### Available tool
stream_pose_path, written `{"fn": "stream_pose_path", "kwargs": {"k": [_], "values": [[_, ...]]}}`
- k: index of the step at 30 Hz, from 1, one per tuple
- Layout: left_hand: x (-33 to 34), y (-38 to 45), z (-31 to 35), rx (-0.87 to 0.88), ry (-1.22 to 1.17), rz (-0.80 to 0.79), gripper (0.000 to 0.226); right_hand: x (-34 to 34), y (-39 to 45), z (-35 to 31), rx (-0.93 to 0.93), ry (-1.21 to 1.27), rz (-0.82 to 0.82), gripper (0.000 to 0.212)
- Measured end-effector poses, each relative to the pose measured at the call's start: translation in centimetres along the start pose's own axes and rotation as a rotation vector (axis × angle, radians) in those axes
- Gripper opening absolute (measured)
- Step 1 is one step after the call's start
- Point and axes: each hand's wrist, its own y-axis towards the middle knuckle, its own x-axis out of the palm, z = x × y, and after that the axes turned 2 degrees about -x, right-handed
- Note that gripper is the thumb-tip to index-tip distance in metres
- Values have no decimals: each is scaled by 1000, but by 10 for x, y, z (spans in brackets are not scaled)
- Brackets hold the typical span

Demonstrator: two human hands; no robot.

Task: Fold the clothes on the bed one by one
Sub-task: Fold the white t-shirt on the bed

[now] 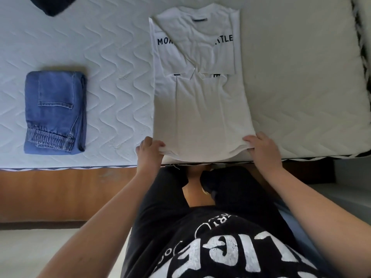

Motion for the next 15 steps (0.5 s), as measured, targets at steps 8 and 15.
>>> {"fn": "stream_pose_path", "kwargs": {"k": [8, 15], "values": [[-68, 16, 25, 612, 121, 105, 13, -52, 25, -17, -317, -93, 35, 19], [-131, -1, 36, 560, 20, 41, 32, -120, 22, -42, -266, 60, 10, 29]]}}
